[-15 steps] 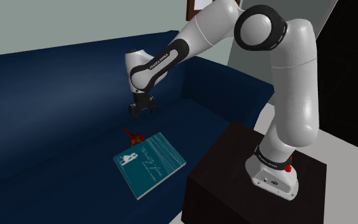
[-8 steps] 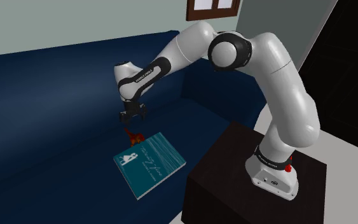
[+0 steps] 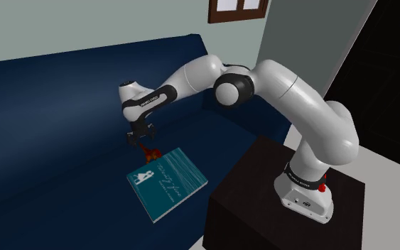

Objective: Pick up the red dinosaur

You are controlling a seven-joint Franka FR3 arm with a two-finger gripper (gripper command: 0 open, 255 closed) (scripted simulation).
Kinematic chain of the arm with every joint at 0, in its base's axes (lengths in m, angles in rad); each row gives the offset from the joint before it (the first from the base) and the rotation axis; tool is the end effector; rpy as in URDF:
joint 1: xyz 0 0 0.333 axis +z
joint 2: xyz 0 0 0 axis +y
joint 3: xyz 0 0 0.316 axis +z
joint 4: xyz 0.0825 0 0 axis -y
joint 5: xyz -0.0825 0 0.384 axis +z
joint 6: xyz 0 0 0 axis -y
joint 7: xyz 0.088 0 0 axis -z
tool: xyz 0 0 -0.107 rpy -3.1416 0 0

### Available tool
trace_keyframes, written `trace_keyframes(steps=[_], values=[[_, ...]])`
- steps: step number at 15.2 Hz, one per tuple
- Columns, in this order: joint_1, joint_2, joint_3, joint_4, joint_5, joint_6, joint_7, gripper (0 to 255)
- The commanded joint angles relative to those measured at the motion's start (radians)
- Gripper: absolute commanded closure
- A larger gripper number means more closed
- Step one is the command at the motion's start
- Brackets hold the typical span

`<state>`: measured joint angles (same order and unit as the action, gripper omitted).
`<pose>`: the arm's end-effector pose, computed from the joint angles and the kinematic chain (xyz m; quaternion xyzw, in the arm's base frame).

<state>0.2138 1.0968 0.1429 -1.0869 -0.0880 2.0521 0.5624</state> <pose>0.7197 0.2275 0.1371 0.9912 -0.1141 -0.0671 0.0018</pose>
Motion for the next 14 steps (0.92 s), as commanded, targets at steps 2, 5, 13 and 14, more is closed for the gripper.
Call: trace_keyframes(steps=[2, 5, 13, 14], values=[[0.004, 0.042, -0.002, 0.031, -0.002, 0.012, 0.000, 0], [0.007, 0.085, -0.005, 0.060, -0.003, 0.026, -0.001, 0], [0.008, 0.082, -0.005, 0.056, -0.003, 0.027, -0.001, 255], [0.008, 0.082, -0.005, 0.056, -0.003, 0.027, 0.000, 255]])
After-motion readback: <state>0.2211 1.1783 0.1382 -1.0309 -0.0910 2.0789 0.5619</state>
